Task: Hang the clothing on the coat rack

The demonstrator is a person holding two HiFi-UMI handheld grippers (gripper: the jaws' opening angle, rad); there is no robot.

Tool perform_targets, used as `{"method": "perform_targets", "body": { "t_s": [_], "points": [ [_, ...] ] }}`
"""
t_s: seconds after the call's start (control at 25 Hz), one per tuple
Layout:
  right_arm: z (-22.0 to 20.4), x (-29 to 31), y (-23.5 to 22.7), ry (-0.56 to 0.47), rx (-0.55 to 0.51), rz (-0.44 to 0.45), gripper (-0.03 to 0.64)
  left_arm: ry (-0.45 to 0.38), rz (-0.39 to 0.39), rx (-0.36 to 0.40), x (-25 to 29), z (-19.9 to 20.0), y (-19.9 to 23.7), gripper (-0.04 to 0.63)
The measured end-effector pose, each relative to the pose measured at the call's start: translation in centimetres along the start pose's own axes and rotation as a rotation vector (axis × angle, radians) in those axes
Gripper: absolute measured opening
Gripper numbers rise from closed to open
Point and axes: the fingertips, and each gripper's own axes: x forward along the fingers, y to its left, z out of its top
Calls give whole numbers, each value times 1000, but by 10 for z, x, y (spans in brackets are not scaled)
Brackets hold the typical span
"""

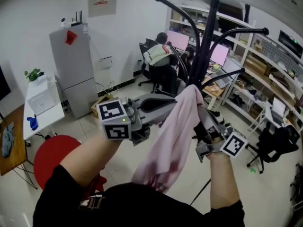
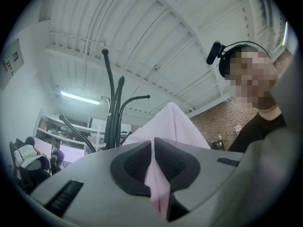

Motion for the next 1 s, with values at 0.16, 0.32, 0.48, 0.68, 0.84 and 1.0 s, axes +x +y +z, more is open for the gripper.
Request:
{"method": "perform_targets", "body": {
  "t_s": [0.16,0.32,0.48,0.68,0.84,1.0],
  "points": [
    [-6,-22,-7,-3,-1,-27,85,-12,13,1,-3,2,-5,21],
    [-5,-44,-12,-32,0,-74,86,-33,43,-15,-18,3,-1,20],
    [13,-60,2,-61,-90,-93,85,-65,120,-57,-39,-1,16,20],
    [25,-64,32,-58,-210,-92,86,-114,222,-92,-81,-2,28,20],
    [16,-61,62,-29,-259,-64,84,-109,299,-78,-130,-10,22,20],
    [-7,-56,92,55,-290,-38,84,-56,408,-30,-189,-27,4,20]
  ]
}}
